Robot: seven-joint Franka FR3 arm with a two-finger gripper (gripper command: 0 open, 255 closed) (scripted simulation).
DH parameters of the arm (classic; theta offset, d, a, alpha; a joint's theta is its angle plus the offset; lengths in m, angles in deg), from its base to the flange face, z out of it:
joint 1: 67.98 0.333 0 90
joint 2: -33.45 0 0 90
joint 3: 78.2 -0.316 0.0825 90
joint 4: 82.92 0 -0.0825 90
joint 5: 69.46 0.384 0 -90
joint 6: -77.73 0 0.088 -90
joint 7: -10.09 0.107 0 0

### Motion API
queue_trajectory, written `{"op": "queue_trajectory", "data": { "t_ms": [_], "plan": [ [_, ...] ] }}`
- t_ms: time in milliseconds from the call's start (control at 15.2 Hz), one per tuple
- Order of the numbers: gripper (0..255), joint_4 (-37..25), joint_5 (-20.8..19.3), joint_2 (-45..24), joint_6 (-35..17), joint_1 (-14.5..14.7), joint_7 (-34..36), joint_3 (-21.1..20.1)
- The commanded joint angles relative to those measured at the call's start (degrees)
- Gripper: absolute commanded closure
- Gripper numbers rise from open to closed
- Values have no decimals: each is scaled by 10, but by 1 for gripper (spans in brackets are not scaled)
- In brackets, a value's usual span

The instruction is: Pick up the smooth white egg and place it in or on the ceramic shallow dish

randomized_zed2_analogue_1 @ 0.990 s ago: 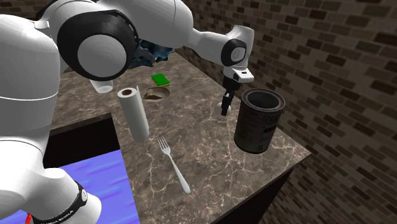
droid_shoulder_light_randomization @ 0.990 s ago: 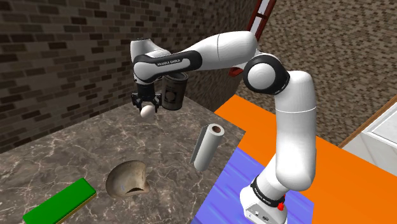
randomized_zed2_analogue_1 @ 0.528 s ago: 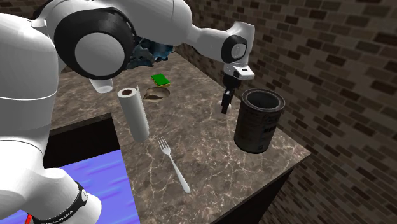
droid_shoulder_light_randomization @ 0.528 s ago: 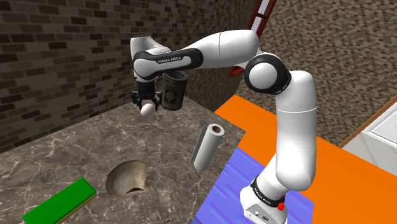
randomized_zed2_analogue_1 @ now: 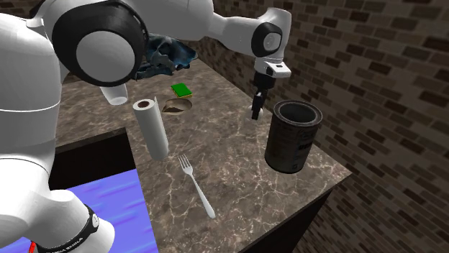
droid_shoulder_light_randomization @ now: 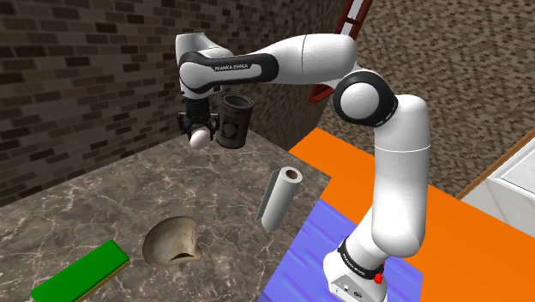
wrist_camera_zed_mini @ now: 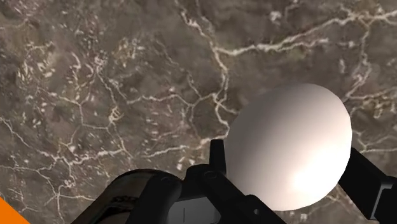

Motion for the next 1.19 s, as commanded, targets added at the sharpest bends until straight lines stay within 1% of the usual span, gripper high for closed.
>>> {"op": "queue_trajectory", "data": {
  "t_ms": [0, 726, 792, 1122],
  "plan": [
    [255, -6, 1, 5, 12, 0, -1, -1],
    [255, -74, 5, 16, 90, 3, -7, -3],
    [255, -74, 5, 16, 90, 3, -7, -3],
    [255, 33, 20, 87, 55, 25, 41, -22]
  ]
}}
